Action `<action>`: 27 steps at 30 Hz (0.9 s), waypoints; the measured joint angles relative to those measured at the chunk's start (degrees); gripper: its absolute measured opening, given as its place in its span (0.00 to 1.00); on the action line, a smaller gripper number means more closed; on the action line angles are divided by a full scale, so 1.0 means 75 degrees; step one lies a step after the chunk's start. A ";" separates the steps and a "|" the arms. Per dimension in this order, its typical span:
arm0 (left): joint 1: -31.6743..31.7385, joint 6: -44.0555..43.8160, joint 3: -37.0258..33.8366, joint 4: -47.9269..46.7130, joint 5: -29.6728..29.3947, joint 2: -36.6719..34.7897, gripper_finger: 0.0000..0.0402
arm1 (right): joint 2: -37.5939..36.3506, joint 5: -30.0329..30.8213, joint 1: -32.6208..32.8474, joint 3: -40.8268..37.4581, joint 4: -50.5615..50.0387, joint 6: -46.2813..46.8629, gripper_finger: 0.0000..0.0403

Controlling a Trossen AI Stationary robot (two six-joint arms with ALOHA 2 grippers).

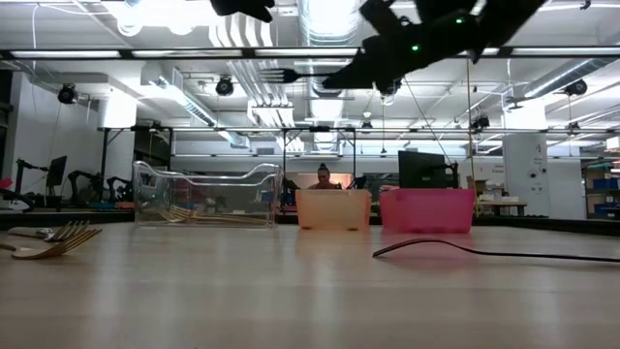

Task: Sort silverware by color (type)
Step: Put the black fork into the orange bin

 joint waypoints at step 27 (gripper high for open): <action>-0.0097 0.1795 -0.4305 0.7026 0.1085 -0.2019 0.39 | -0.1163 -0.1766 0.0275 -0.2359 0.5964 0.1050 0.02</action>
